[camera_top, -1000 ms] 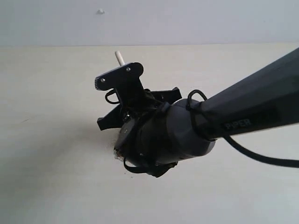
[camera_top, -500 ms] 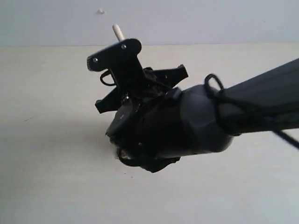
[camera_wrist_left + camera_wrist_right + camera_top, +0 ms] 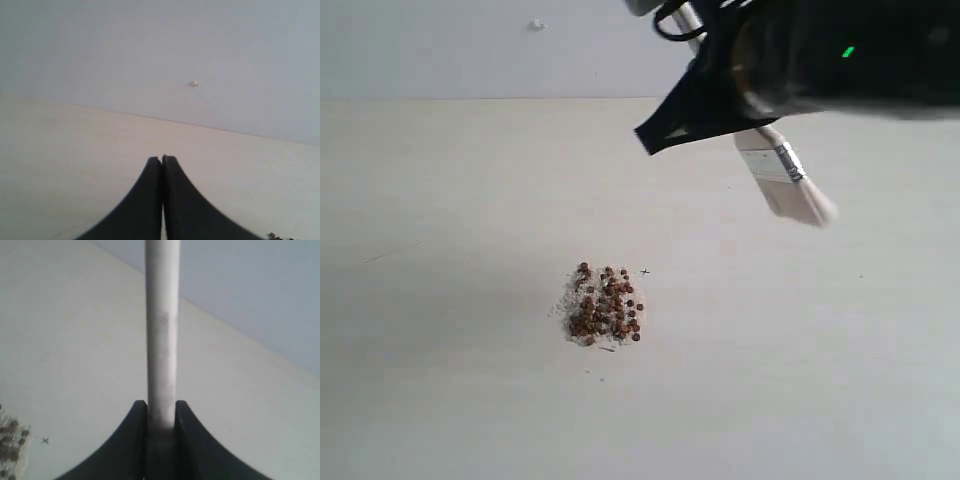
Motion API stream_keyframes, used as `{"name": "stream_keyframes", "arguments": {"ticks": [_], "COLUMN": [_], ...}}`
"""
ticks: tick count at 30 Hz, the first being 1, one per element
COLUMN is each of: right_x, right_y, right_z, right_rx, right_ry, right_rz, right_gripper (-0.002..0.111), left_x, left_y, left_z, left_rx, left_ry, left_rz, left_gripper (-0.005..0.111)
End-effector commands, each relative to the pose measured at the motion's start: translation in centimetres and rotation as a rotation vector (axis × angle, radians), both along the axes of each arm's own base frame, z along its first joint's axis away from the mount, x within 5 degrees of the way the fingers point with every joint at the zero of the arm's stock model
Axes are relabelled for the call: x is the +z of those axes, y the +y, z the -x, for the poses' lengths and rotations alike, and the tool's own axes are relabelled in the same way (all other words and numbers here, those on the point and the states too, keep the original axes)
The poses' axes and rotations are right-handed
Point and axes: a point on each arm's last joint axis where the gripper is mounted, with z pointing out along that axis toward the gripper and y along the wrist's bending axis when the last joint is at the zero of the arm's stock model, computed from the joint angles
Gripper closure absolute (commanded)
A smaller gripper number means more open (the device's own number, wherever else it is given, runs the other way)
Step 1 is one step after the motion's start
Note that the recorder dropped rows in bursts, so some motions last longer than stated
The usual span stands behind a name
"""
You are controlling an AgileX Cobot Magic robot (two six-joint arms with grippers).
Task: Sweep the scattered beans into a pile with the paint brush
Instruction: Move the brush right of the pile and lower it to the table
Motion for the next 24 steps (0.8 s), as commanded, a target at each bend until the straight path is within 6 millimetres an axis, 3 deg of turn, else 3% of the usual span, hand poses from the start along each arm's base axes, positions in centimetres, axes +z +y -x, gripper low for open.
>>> {"name": "stream_keyframes", "arguments": {"ticks": [1,6,11,16,24], "right_x": [0.0,-1.5,-4.5,-7.8,-12.3], "right_y": [-2.8,-4.9,-6.3,-5.6,-4.6], "right_z": [-1.3,-3.4,-5.6,-6.7,-7.7], "right_rx": [0.058,0.002,-0.122,-0.206,-0.283], "right_ry": [0.174,0.342,0.515,0.637,0.711], "right_rz": [-0.110,-0.316,-0.515,-0.604,-0.581], "right_gripper": [0.108,0.108,0.108,0.108,0.108], "left_x": [0.0,0.0,0.0,0.0,0.0], "left_y": [0.0,0.0,0.0,0.0,0.0], "left_z": [0.0,0.0,0.0,0.0,0.0], "left_rx": [-0.005,-0.005,-0.005,-0.005,-0.005], "left_ry": [-0.005,-0.005,-0.005,-0.005,-0.005], "left_rz": [0.005,0.005,0.005,0.005,0.005], "left_gripper": [0.107,0.107,0.107,0.107,0.107]}}
